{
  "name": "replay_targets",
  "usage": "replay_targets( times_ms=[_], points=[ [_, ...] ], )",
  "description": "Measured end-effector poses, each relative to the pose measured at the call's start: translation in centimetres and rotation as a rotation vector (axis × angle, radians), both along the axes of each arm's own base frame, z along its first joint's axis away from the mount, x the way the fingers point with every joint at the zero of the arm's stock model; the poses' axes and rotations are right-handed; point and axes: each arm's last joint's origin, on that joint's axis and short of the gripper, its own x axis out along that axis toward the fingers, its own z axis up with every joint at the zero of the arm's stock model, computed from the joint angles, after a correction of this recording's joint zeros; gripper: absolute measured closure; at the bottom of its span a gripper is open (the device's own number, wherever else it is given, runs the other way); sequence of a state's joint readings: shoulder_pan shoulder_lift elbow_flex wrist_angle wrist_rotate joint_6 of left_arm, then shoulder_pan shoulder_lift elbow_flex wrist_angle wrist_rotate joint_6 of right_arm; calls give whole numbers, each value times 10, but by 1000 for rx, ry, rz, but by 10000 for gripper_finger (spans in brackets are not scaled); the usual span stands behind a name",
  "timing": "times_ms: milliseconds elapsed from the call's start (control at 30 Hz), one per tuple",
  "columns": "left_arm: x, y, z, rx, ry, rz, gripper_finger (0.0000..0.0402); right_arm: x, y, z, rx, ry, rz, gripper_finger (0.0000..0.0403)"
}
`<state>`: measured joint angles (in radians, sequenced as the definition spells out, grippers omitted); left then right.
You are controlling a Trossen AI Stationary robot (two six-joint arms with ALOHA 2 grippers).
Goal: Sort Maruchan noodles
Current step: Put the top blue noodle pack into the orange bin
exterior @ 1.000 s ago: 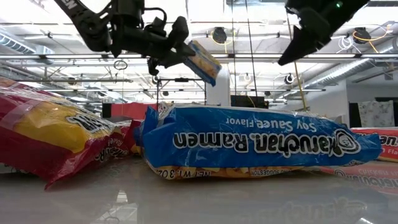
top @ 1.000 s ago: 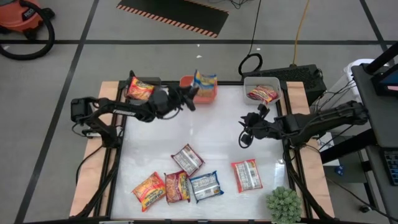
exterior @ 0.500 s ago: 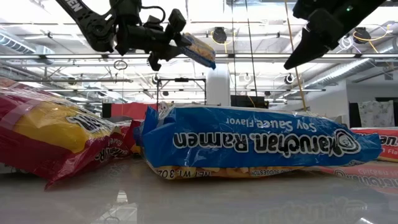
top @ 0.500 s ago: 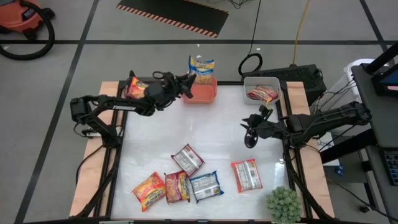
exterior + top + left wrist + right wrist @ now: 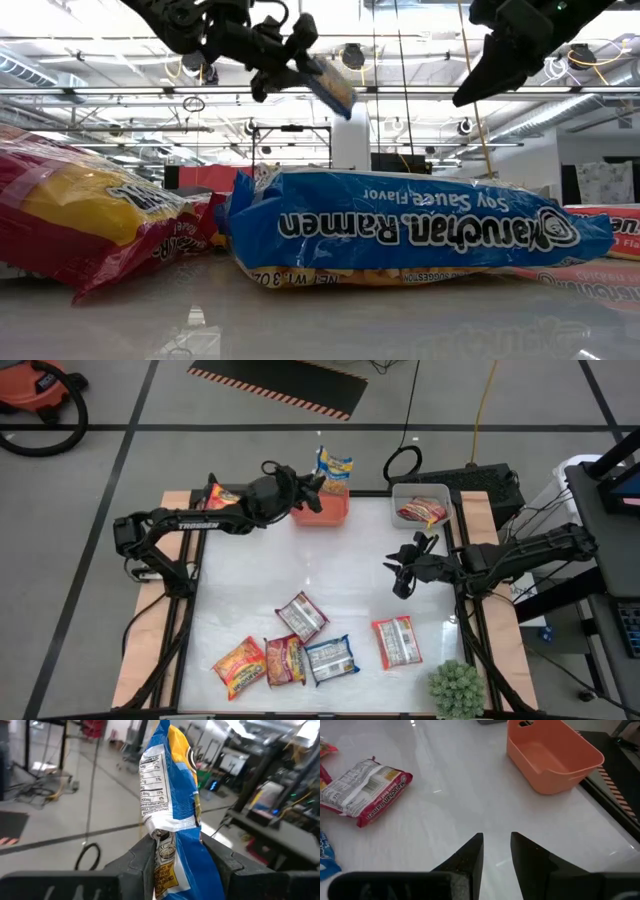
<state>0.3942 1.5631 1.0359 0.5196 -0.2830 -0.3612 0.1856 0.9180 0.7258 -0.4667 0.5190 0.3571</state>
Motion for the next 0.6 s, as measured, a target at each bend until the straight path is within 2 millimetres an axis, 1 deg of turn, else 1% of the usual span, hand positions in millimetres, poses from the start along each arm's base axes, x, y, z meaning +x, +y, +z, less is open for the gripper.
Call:
replay_targets(
  times_ms=[233,333,600],
  points=[
    [-4,7,-14,-94,70,28,282,0,1,0,12,-6,-5,312],
    [0,8,-22,-112,89,28,282,0,3,0,12,-6,9,312],
    [14,12,-51,-195,104,38,282,-1,8,0,14,-6,32,312]
  ],
)
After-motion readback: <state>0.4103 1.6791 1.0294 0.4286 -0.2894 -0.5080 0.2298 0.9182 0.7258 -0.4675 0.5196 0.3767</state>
